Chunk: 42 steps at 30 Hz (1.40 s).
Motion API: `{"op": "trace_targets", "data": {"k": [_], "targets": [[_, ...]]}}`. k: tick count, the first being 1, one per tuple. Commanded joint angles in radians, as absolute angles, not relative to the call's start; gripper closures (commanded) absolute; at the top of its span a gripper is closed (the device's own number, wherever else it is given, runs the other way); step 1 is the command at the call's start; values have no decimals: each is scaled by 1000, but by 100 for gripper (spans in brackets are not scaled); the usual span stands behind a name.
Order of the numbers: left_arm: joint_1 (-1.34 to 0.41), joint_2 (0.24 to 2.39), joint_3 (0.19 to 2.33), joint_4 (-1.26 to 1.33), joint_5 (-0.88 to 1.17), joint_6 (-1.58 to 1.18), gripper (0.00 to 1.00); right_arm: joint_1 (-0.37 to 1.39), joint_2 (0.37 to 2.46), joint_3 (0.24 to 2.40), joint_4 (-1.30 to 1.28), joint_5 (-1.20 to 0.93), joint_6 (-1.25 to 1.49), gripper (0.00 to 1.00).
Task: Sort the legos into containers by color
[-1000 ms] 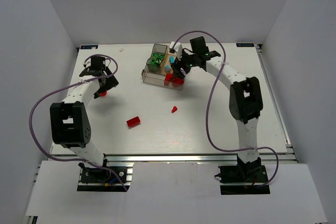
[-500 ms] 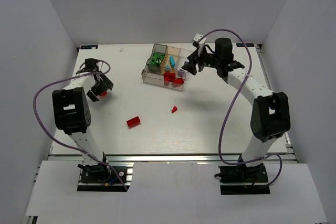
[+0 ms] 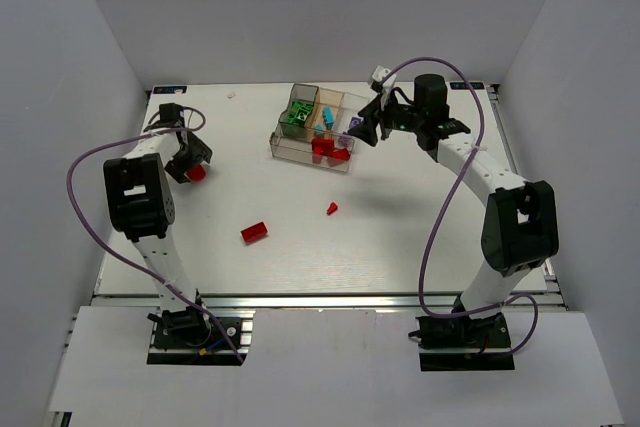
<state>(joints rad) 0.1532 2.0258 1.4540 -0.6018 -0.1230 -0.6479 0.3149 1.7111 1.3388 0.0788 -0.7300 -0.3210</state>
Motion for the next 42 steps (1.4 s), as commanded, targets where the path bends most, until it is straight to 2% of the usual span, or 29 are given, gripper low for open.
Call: {"op": "trace_targets", "data": {"k": [1, 5, 11, 15, 16, 19, 22, 26, 27, 29, 30, 33, 37, 42], "targets": [[164, 2011, 1450, -612, -130, -650, 17, 308, 1669, 1328, 107, -746, -311, 34], [173, 2011, 1437, -614, -127, -638, 22, 304, 1669, 1325, 115, -747, -305, 35], [173, 2008, 1436, -614, -117, -614, 36, 304, 1666, 1324, 115, -750, -305, 36], [173, 2002, 1440, -611, -107, -588, 50, 305, 1663, 1321, 115, -749, -305, 36], [173, 1996, 1440, -609, -104, -581, 59, 304, 1657, 1316, 115, -749, -305, 36], [163, 1948, 1439, -585, -77, -539, 72, 302, 1649, 1305, 110, -749, -311, 37], [147, 1856, 1398, -499, 88, -488, 77, 307, 1640, 1289, 109, -729, -318, 38], [127, 1735, 1329, -338, 332, -523, 80, 305, 1635, 1263, 101, -719, -328, 43], [127, 1724, 1295, -296, 383, -537, 80, 308, 1635, 1259, 97, -719, -333, 51], [97, 1709, 1267, -174, 492, -586, 81, 308, 1632, 1253, 81, -718, -337, 62], [86, 1713, 1259, -143, 580, -603, 81, 308, 1634, 1249, 77, -704, -344, 71], [20, 1759, 1293, -68, 669, -644, 83, 314, 1625, 1238, 63, -687, -347, 80], [-70, 1839, 1397, -92, 667, -647, 83, 314, 1620, 1226, 49, -667, -351, 80], [-141, 1948, 1495, -130, 637, -640, 80, 314, 1614, 1226, 12, -641, -365, 66]]}}
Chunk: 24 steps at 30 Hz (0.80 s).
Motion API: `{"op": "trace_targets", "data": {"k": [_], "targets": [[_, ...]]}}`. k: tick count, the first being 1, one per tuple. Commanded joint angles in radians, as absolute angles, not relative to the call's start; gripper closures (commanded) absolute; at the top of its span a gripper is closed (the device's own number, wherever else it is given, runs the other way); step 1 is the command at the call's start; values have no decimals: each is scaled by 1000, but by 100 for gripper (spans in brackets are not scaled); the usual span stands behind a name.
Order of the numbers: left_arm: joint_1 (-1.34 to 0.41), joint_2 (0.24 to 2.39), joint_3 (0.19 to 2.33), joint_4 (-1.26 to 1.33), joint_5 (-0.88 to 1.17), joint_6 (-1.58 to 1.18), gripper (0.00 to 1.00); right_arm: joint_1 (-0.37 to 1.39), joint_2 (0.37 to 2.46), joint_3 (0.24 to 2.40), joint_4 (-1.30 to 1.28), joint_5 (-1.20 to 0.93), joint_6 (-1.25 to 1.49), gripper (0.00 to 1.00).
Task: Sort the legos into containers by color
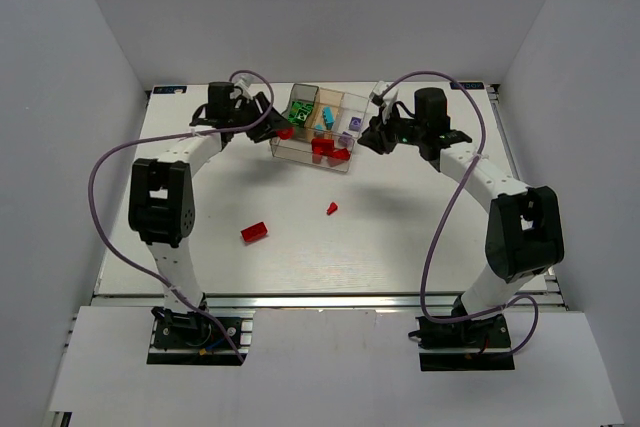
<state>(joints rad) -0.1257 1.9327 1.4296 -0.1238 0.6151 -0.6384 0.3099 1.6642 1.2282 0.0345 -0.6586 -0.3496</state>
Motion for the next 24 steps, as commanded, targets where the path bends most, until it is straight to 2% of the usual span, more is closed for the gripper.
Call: {"op": "trace_targets", "data": {"k": [1, 3, 7, 9, 19, 21, 22, 23, 24], "targets": [[-141, 1962, 1526, -135, 624, -635, 78, 314, 1611, 1224, 8, -638, -373, 65], [-162, 2005, 1557, -156, 614, -629, 71, 316, 1608, 1221, 2, -637, -385, 62], [-181, 2051, 1618, -228, 578, -603, 43, 316, 1603, 1216, -41, -630, -410, 53], [-181, 2060, 1624, -236, 560, -601, 36, 318, 1606, 1219, -48, -635, -420, 49], [-181, 2125, 1764, -287, 551, -601, 27, 334, 1641, 1255, -139, -716, -497, 40], [-181, 2111, 1784, -285, 552, -609, 28, 339, 1651, 1269, -193, -783, -608, 38], [-181, 2082, 1783, -278, 555, -612, 30, 339, 1655, 1273, -289, -883, -685, 38], [-181, 2057, 1779, -270, 552, -612, 36, 342, 1666, 1276, -351, -932, -783, 37], [-172, 2033, 1760, -272, 545, -611, 41, 351, 1673, 1282, -427, -980, -1036, 36]]}}
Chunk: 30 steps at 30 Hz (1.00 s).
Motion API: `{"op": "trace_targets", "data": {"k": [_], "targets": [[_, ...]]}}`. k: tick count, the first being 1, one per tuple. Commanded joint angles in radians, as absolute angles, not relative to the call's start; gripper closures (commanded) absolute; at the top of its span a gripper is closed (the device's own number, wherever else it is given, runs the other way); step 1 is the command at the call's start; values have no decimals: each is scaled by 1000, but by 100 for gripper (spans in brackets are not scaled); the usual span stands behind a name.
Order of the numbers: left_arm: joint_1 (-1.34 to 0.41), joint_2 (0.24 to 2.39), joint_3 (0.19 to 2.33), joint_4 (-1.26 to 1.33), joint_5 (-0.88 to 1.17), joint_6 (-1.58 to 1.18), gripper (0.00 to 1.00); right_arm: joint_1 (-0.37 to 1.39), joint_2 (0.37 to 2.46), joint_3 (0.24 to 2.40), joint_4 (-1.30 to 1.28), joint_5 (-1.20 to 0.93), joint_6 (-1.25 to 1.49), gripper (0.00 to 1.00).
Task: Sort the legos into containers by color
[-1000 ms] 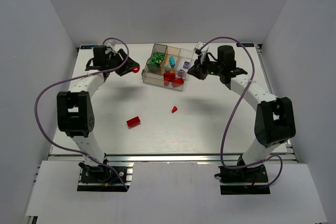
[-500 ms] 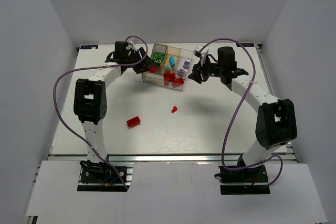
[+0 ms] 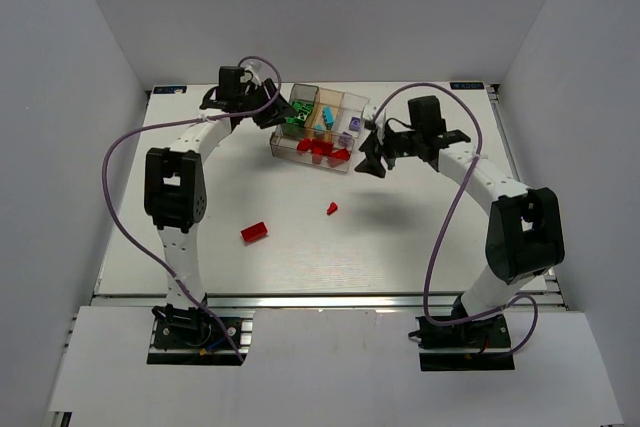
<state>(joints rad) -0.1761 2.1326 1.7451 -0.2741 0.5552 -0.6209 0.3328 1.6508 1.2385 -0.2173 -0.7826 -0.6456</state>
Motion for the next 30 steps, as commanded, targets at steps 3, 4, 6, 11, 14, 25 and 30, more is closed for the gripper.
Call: {"op": "trace_targets", "data": {"k": [3, 4, 6, 11, 14, 25, 30], "targets": [[-160, 1887, 1679, -261, 496, -615, 72, 388, 1721, 1295, -684, -1013, -1392, 31], [-150, 1841, 1605, -259, 468, -608, 77, 397, 1735, 1299, -715, -981, -1508, 30], [-150, 1706, 1533, -278, 425, -580, 78, 431, 1781, 1313, -747, -944, -1574, 28], [-150, 1478, 1225, -343, 364, -554, 30, 494, 1853, 1321, -690, -835, -1594, 26], [-150, 1336, 1047, -373, 327, -552, 21, 534, 1893, 1321, -638, -781, -1569, 26], [-150, 1036, 828, -548, 226, -560, 20, 583, 2069, 1459, -640, -695, -1517, 32], [-150, 1014, 819, -575, 219, -555, 20, 584, 2109, 1515, -679, -673, -1538, 44]]}}
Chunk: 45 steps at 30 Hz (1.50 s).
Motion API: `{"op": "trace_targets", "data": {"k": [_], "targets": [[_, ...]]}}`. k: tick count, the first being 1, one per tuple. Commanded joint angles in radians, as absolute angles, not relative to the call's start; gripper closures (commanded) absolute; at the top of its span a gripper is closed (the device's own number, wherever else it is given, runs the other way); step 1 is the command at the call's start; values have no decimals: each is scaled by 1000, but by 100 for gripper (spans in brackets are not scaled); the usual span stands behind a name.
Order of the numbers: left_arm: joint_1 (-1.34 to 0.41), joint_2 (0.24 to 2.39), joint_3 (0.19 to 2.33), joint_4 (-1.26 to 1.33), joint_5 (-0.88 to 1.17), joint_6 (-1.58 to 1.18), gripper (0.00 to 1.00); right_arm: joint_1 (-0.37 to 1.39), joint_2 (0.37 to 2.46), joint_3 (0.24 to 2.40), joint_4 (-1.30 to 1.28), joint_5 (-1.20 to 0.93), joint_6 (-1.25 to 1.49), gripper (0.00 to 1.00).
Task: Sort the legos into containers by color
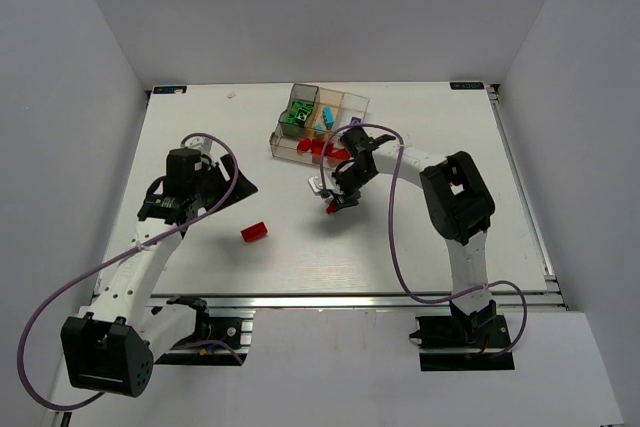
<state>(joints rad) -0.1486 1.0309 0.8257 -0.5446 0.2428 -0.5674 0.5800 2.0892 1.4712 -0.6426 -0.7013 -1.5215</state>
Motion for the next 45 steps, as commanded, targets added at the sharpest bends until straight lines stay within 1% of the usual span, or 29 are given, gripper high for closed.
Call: {"op": "trace_targets", "data": {"k": [1, 2, 3, 5, 6, 8, 9, 11, 13, 14, 15, 16, 17, 18, 19, 21, 23, 29, 31, 34, 35, 37, 38, 40, 41, 44, 45], "targets": [[-150, 1012, 818, -577, 221, -552, 20, 584, 2115, 1520, -690, -667, -1545, 50], [-150, 1014, 815, -581, 222, -543, 20, 586, 2118, 1525, -701, -663, -1555, 55], [-161, 1014, 812, -583, 221, -540, 20, 586, 2120, 1526, -727, -657, -1565, 65], [-170, 1014, 799, -587, 227, -535, 20, 581, 2118, 1522, -753, -649, -1600, 75], [-170, 1015, 793, -584, 241, -532, 19, 578, 2117, 1522, -791, -644, -1617, 84], [-170, 1015, 772, -575, 270, -535, 19, 571, 2111, 1522, -834, -649, -1660, 90], [-170, 1017, 766, -572, 279, -538, 19, 572, 2108, 1525, -851, -667, -1664, 96], [-170, 1020, 755, -568, 288, -548, 19, 568, 2086, 1554, -888, -712, -1628, 99], [-170, 1031, 750, -569, 290, -554, 19, 561, 2051, 1618, -858, -797, -1527, 100], [-170, 1038, 749, -571, 290, -564, 19, 557, 2042, 1643, -821, -817, -1356, 100], [-170, 1045, 749, -574, 290, -572, 19, 551, 2022, 1663, -769, -837, -1250, 100], [-170, 1063, 749, -577, 298, -581, 19, 546, 2013, 1698, -656, -836, -1150, 100], [-170, 1072, 750, -577, 302, -598, 19, 537, 2010, 1709, -594, -824, -973, 100], [-170, 1080, 750, -577, 305, -607, 18, 535, 2003, 1713, -537, -781, -900, 100], [-170, 1101, 750, -575, 313, -614, 18, 531, 2000, 1715, -443, -753, -846, 100], [-170, 1117, 752, -575, 318, -624, 18, 514, 2008, 1716, -376, -668, -739, 100], [-170, 1137, 755, -586, 311, -621, 18, 505, 2020, 1736, -339, -618, -701, 100], [-179, 1166, 767, -621, 281, -552, 18, 476, 2098, 1813, -339, -511, -658, 94], [-179, 1178, 770, -630, 265, -535, 16, 465, 2134, 1836, -342, -496, -664, 89], [-179, 1203, 788, -638, 258, -528, 14, 456, 2177, 1874, -365, -483, -681, 75], [-179, 1216, 796, -643, 255, -526, 14, 453, 2190, 1879, -371, -479, -686, 65], [-179, 1232, 822, -669, 233, -525, 11, 451, 2195, 1888, -377, -482, -690, 56], [-189, 1238, 831, -678, 227, -525, 11, 451, 2191, 1887, -377, -485, -689, 50], [-189, 1264, 854, -710, 198, -531, 9, 442, 2181, 1879, -376, -494, -680, 43], [-198, 1275, 856, -728, 192, -531, 9, 443, 2163, 1875, -373, -500, -673, 37], [-210, 1318, 865, -735, 167, -545, 6, 433, 2119, 1838, -351, -520, -641, 32], [-221, 1331, 867, -730, 167, -546, 6, 431, 2106, 1827, -348, -528, -632, 32]]}}
